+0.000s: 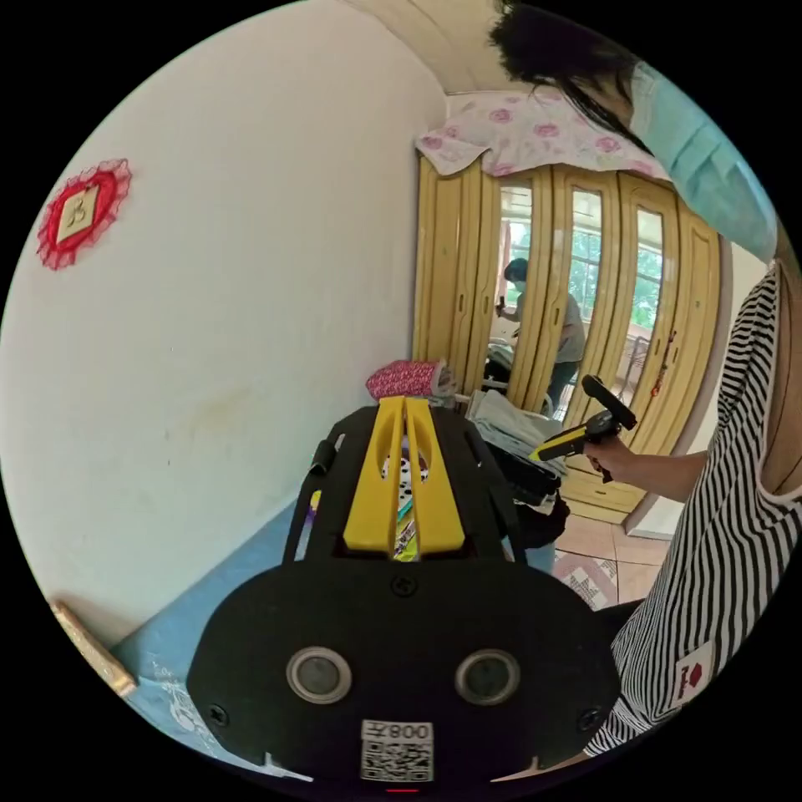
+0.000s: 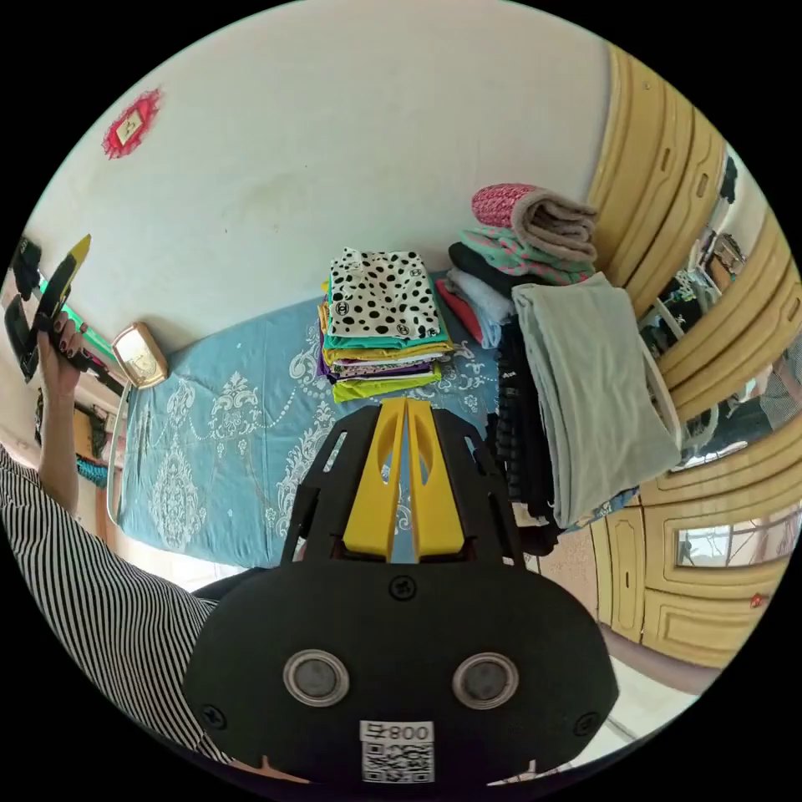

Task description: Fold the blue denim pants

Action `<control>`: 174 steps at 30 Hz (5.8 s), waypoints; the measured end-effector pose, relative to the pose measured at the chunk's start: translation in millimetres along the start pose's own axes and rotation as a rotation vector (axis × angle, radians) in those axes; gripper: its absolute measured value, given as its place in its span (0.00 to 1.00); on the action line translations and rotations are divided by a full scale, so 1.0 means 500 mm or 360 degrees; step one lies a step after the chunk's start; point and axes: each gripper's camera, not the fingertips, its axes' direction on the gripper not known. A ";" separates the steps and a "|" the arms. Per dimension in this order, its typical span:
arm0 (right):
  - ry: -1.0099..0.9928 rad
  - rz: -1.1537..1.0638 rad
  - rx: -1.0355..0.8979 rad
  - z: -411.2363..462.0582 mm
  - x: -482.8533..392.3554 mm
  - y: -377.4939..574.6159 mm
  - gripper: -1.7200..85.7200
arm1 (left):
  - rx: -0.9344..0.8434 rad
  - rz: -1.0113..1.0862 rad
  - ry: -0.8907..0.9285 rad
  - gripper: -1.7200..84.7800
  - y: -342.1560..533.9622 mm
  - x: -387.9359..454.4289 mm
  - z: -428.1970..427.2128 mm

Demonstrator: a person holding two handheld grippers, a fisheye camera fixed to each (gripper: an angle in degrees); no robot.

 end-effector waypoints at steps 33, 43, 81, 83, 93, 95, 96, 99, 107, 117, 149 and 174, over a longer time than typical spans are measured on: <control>0.0278 0.0252 0.0096 0.134 0.030 -0.142 0.07 | -0.0493 -0.0157 0.1195 0.19 -0.003 0.287 0.273; -0.0110 0.0505 0.0338 -0.021 0.020 -0.041 0.03 | -0.0421 -0.0413 0.1230 0.18 0.075 0.183 0.141; -0.2328 -0.0568 0.0489 -0.133 -0.955 0.159 0.03 | -0.0575 -0.1036 -0.0144 0.25 0.538 -0.294 -0.776; -0.2345 -0.0626 0.0440 -0.108 -0.988 0.167 0.03 | -0.0562 -0.1083 -0.0183 0.25 0.563 -0.310 -0.808; -0.2377 -0.0727 0.0198 0.098 -1.070 0.243 0.03 | -0.0694 -0.1172 -0.0192 0.24 0.708 -0.354 -0.847; -0.2425 -0.0713 0.0212 0.128 -1.058 0.257 0.03 | -0.0715 -0.1151 -0.0136 0.24 0.723 -0.352 -0.831; -0.2444 -0.0709 0.0232 0.143 -1.049 0.266 0.03 | -0.0742 -0.1121 -0.0110 0.24 0.731 -0.350 -0.817; -0.2445 -0.0740 0.0266 0.173 -1.034 0.288 0.03 | -0.0811 -0.1080 -0.0154 0.23 0.751 -0.354 -0.796; -0.2354 -0.0808 0.0334 0.220 -0.974 0.338 0.03 | -0.0707 -0.1080 -0.0279 0.22 0.790 -0.460 -0.850; -0.2265 -0.0775 0.0433 0.300 -0.873 0.407 0.03 | -0.1023 -0.1126 -0.0046 0.04 0.874 -0.567 -0.762; -0.1522 0.0919 -0.0461 1.036 -0.166 1.140 0.02 | -0.0622 -0.2055 -0.0380 0.03 1.325 -0.247 -1.500; -0.0862 -0.0594 -0.1167 1.272 -0.772 1.056 0.08 | -0.1235 -0.1481 0.0231 0.08 1.235 -0.300 -1.011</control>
